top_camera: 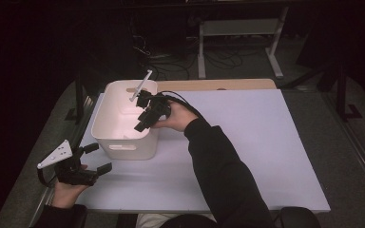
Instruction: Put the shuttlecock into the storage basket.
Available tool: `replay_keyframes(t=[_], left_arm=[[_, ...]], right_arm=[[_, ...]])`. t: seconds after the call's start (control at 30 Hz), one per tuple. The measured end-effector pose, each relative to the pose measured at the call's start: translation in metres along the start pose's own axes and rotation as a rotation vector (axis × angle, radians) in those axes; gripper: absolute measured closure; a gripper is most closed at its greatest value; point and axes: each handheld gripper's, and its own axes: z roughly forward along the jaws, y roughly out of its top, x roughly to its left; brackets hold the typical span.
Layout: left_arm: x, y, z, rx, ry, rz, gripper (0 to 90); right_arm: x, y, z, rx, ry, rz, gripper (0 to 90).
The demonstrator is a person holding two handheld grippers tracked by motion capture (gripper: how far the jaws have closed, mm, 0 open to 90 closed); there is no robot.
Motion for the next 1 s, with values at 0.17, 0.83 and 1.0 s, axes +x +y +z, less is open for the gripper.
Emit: replay_keyframes(t=[0.17,0.83,1.0], left_arm=[[0.000,0.000,0.000,0.000,0.000,-0.001,0.0],[0.000,0.000,0.000,0.001,-0.001,-0.003,0.0],[0.000,0.000,0.000,0.001,-0.001,-0.004,0.0]], right_arm=[[-0.001,-0.001,-0.006,-0.015,-0.019,0.012,43.2],[-0.001,-0.013,-0.038,-0.075,-0.086,0.068,13.7],[0.000,-0.018,-0.049,-0.102,-0.103,0.075,10.6]])
